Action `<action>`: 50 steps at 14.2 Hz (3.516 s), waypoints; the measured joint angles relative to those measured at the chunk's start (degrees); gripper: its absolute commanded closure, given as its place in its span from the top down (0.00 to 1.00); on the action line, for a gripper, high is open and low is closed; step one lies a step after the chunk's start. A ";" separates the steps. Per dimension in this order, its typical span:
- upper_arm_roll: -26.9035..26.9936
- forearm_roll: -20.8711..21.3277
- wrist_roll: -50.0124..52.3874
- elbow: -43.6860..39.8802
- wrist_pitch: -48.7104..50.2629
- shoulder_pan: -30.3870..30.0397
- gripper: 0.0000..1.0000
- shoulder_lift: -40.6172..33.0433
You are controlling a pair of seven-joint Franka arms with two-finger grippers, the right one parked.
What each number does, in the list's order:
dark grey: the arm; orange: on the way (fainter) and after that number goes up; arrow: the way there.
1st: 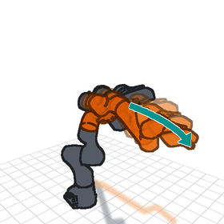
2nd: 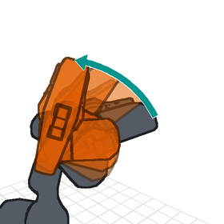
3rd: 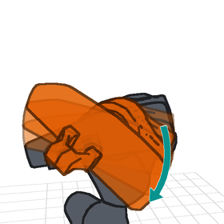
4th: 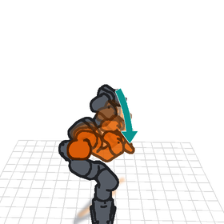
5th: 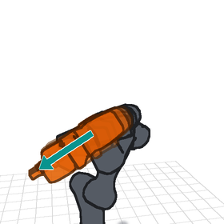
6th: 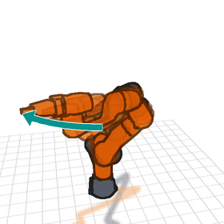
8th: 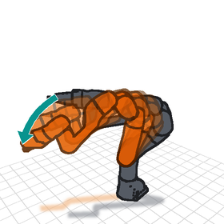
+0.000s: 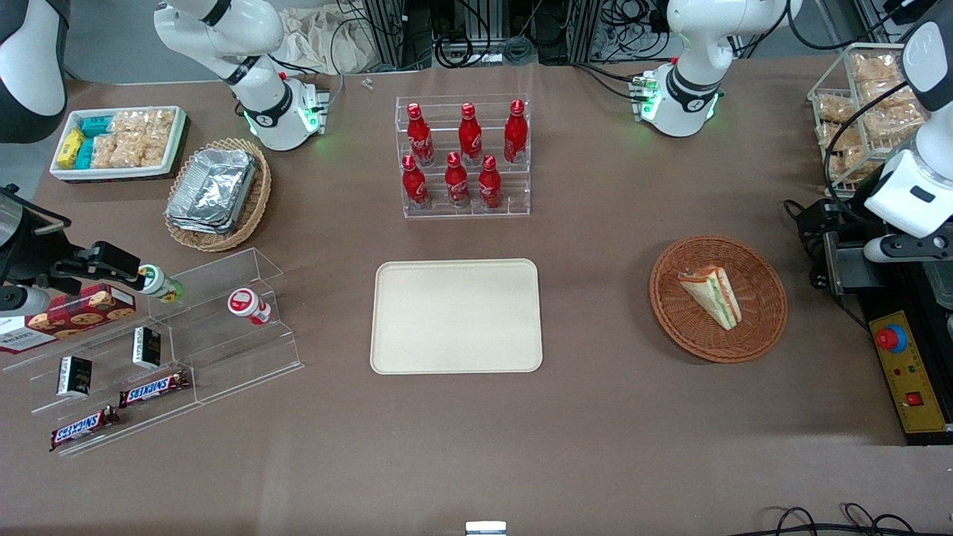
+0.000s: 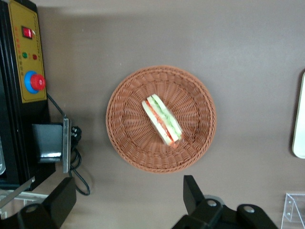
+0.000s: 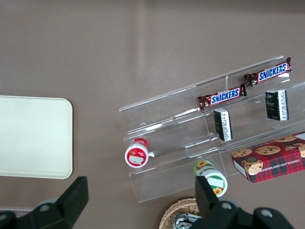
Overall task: Place sandwich from basket to tray
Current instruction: 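Move the left gripper over the wicker basket toward the sandwich, then lower the open left gripper and close it on the wrapped sandwich, then lift the sandwich out of the basket with the left gripper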
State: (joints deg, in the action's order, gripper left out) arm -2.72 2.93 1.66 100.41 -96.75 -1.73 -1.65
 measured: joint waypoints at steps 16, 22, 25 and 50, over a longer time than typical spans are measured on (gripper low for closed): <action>1.52 -5.35 26.21 19.61 -12.08 -0.65 1.00 0.00; -0.18 -5.46 34.67 25.24 -24.32 -0.18 1.00 6.22; -0.81 -5.46 36.57 25.29 -27.35 -0.17 1.00 9.40; -4.81 -5.48 41.56 12.43 -10.80 -0.11 0.00 12.54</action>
State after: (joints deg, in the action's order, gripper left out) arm -7.53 -2.56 43.22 112.84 -107.56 -1.84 10.89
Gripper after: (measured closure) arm 0.841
